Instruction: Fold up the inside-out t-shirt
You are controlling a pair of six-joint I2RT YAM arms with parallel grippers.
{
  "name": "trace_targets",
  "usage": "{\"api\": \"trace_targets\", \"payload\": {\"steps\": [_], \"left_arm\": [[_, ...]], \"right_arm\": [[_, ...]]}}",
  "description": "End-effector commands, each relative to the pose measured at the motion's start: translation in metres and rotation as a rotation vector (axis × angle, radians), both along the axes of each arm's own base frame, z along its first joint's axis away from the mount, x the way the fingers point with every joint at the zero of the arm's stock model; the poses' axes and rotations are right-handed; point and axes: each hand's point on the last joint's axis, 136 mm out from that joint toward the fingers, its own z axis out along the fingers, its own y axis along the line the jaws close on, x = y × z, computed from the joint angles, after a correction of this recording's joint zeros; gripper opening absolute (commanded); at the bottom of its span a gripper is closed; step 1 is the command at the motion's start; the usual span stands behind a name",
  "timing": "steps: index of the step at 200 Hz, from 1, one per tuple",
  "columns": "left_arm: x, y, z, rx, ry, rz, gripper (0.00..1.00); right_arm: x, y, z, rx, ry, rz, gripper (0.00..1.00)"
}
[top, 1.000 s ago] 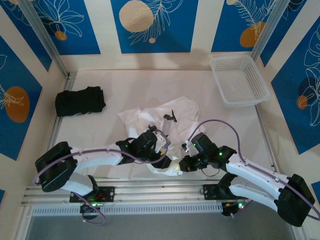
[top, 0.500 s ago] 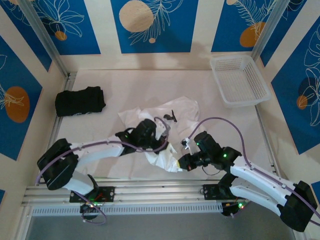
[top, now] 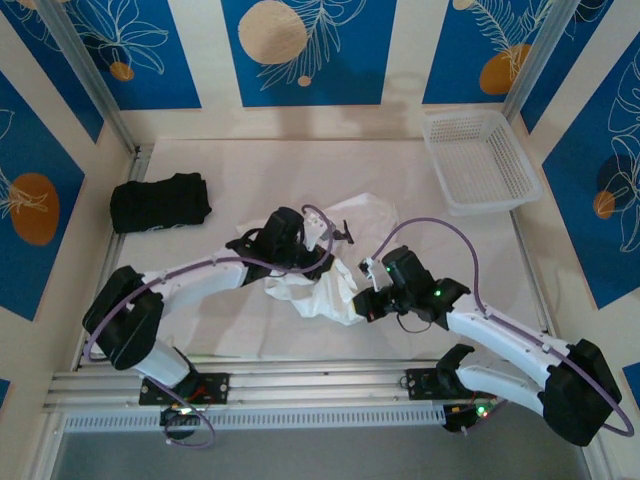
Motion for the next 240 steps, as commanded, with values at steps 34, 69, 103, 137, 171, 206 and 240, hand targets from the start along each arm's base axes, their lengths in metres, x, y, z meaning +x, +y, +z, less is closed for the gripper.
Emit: {"api": "trace_targets", "payload": {"steps": [34, 69, 103, 137, 171, 206, 240], "left_arm": [[-0.006, 0.013, 0.011, 0.001, -0.024, 0.017, 0.43], [-0.016, 0.029, 0.004, 0.01, -0.014, 0.059, 0.5], [-0.025, 0.037, 0.006, -0.004, -0.011, 0.064, 0.5], [-0.044, 0.027, 0.015, -0.045, -0.01, 0.012, 0.51], [-0.062, 0.004, 0.014, -0.046, -0.007, -0.069, 0.51], [-0.072, -0.018, 0.002, -0.007, -0.036, -0.135, 0.5], [-0.071, -0.038, -0.011, 0.054, -0.072, -0.172, 0.5]], "right_arm": [[0.002, -0.005, 0.0, 0.018, -0.004, -0.021, 0.01], [0.001, -0.002, 0.007, 0.084, 0.004, -0.004, 0.17], [0.01, -0.001, 0.009, 0.126, 0.008, -0.02, 0.26], [0.011, 0.003, 0.01, 0.15, 0.018, -0.005, 0.13], [0.006, 0.0, 0.007, 0.16, 0.026, -0.018, 0.04], [0.008, -0.008, 0.005, 0.155, 0.025, -0.072, 0.03], [0.014, -0.027, -0.004, 0.081, 0.077, -0.191, 0.19]]}}
